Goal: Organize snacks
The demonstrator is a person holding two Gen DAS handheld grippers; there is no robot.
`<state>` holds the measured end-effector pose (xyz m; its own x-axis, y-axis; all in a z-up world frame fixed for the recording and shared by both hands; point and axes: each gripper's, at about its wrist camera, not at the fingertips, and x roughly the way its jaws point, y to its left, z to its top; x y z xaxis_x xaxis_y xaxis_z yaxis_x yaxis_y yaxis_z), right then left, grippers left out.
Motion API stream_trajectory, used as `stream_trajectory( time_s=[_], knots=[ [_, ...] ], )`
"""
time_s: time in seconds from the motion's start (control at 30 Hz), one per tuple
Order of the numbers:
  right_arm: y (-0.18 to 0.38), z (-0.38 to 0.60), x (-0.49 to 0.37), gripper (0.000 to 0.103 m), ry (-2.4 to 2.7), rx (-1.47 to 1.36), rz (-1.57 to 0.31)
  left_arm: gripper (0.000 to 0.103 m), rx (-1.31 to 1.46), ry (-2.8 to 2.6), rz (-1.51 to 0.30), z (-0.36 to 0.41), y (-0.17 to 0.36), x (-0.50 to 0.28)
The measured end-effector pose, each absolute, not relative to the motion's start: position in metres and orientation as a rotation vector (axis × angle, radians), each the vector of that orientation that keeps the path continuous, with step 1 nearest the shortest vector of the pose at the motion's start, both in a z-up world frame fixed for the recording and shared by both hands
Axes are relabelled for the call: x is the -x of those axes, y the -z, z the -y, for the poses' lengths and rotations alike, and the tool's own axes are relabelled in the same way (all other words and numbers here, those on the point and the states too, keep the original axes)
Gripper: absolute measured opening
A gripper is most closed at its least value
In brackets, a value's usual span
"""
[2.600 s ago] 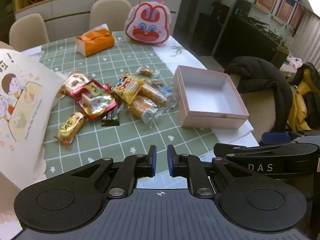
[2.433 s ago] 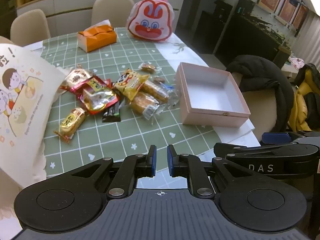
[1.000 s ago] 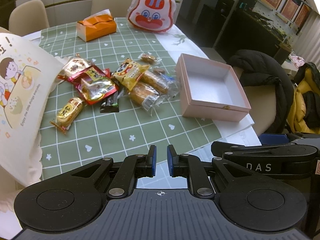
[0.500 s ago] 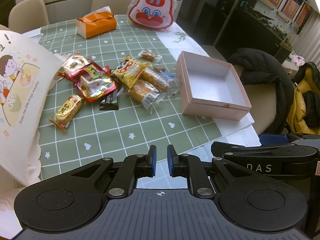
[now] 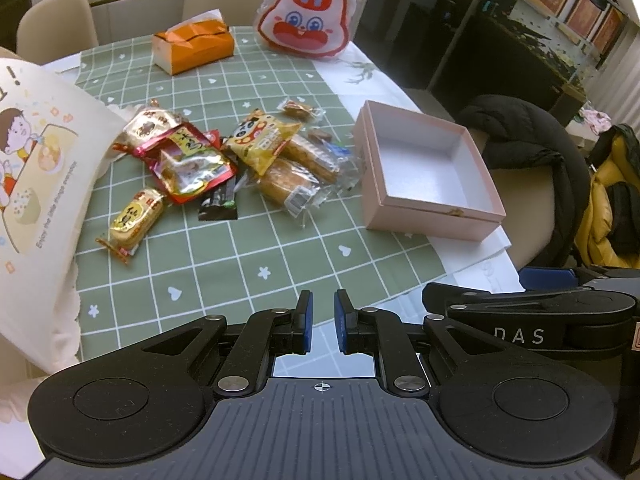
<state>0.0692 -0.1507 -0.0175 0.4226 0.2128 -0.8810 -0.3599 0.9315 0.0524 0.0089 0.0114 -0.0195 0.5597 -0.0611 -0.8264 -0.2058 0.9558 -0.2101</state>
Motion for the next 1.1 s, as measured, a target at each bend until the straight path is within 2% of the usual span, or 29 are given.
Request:
stream_trajectory(
  time_s=[0.57,0.8,1.1],
  knots=[
    [0.028,0.138,-0.09,0.103,-0.383,0.174,-1.09,0.015,0.367,-0.119,-1.016,-0.034,0.037,-0.029],
    [0.028,0.125,-0.107,0.103,-0.544,0.168,-0.853,0.019,0.548,-0.121,-0.982,-0.082,0.068,-0.04],
    [0.06,0.068,-0.154,0.103,-0.584,0.235,-0.923,0.019,0.635,-0.251,-0.835,-0.182,0.084,-0.067]
  ],
)
